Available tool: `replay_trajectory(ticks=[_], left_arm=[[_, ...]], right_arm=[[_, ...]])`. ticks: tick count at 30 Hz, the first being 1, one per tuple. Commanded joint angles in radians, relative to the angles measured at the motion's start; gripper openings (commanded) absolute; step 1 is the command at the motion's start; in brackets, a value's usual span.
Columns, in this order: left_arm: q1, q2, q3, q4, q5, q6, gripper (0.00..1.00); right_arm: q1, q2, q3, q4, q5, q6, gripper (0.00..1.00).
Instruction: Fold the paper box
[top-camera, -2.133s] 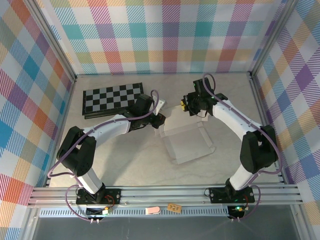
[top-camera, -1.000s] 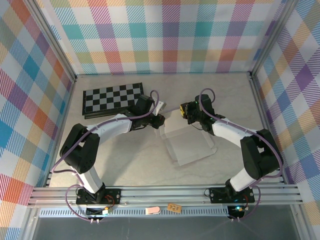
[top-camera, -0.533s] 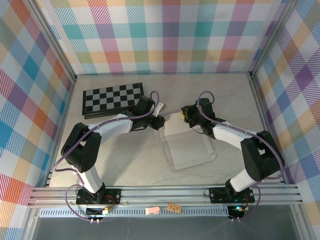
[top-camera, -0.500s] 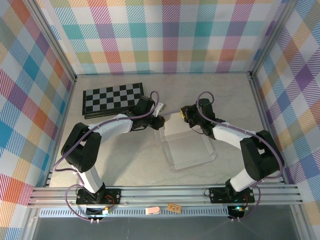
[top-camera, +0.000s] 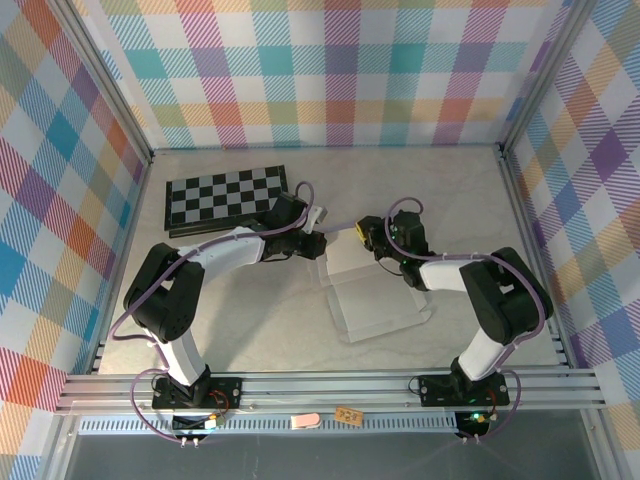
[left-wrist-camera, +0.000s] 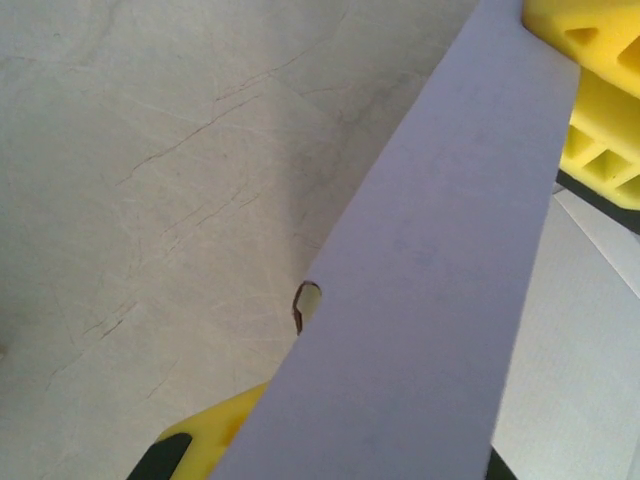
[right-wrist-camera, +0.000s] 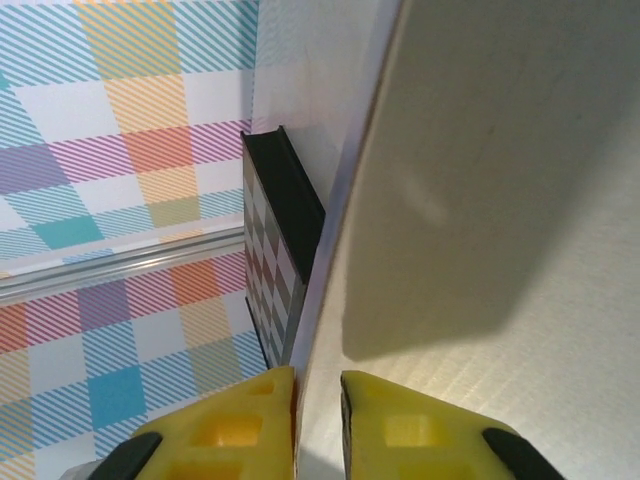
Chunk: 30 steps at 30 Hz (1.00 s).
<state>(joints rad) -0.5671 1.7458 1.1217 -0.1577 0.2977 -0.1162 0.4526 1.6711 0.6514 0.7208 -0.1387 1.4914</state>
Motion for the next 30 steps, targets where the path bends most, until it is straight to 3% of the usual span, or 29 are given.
replay_trajectory(ticks=[1, 4, 10, 15, 20, 23, 30], left_arm=[[0.010, -0.020, 0.042, 0.126, 0.001, 0.021, 0.00], [0.010, -0.020, 0.049, 0.105, 0.003, 0.048, 0.00], [0.007, -0.018, 0.071, 0.058, 0.009, 0.104, 0.00], [-0.004, -0.013, 0.096, 0.026, 0.006, 0.134, 0.00], [-0.005, -0.017, 0.097, 0.029, 0.004, 0.134, 0.00], [-0.007, -0.020, 0.095, 0.028, 0.005, 0.135, 0.00], [-0.007, -0.030, 0.087, 0.028, 0.006, 0.141, 0.00]], right_arm=[[0.014, -0.005, -0.027, -0.218, -0.023, 0.045, 0.23], [0.014, -0.094, 0.070, -0.394, 0.021, 0.083, 0.31], [0.002, -0.159, 0.397, -0.973, 0.061, 0.098, 0.48], [-0.005, -0.131, 0.454, -0.930, 0.024, 0.132, 0.52], [-0.006, -0.084, 0.533, -1.029, 0.016, 0.120, 0.49], [-0.012, -0.066, 0.522, -1.000, 0.019, 0.129, 0.46], [-0.014, -0.035, 0.528, -0.959, 0.020, 0.149, 0.23]])
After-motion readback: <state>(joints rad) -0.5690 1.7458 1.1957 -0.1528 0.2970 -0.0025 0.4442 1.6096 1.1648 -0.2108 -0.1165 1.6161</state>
